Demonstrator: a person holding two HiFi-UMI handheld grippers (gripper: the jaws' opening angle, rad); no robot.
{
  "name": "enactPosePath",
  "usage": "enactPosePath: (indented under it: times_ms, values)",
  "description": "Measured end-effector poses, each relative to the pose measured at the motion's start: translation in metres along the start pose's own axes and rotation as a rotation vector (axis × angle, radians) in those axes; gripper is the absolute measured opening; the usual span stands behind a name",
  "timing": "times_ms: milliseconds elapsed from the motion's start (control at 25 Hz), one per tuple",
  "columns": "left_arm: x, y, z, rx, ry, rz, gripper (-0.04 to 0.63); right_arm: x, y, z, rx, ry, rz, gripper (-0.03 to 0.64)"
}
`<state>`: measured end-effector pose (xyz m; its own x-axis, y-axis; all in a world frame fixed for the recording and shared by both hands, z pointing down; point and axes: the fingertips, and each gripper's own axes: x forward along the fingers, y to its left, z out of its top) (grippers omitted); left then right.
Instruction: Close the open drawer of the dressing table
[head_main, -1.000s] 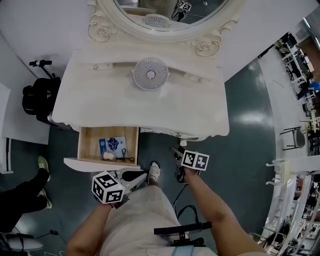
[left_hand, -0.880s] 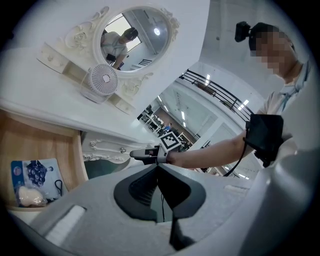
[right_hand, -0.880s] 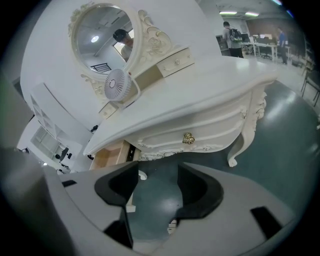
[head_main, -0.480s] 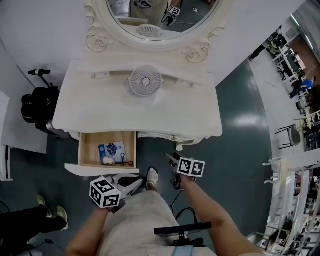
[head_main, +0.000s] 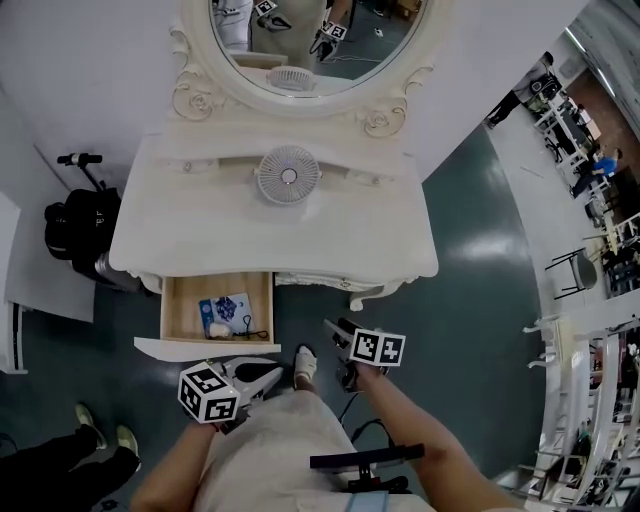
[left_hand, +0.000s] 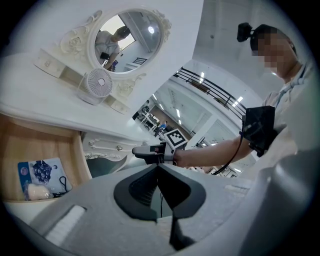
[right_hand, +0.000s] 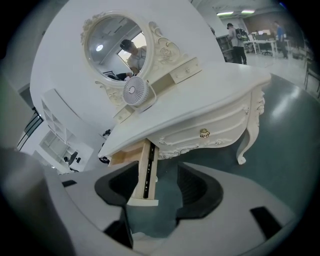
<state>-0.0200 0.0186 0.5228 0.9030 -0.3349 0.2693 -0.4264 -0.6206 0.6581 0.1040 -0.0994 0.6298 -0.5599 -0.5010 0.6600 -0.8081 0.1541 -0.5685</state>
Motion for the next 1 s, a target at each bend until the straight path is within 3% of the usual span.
enactPosePath:
  times_ms: [320,720,1000]
  values:
    - [-0.007,-0.012,-0.003,0.013,0.011,-0.024,0.005,-0.013,0.019,-0.006,-0.01,-0.019,0.029,0.246]
    - [-0.01,-0.023,-0.005,0.026,0.002,-0.036,0.005,-0.038,0.067,-0.016,-0.076,0.019,0.19,0.241]
    - [-0.019,-0.029,-0.003,0.038,-0.007,-0.036,0.005,-0.053,0.091,-0.028,-0.119,0.026,0.244,0.238]
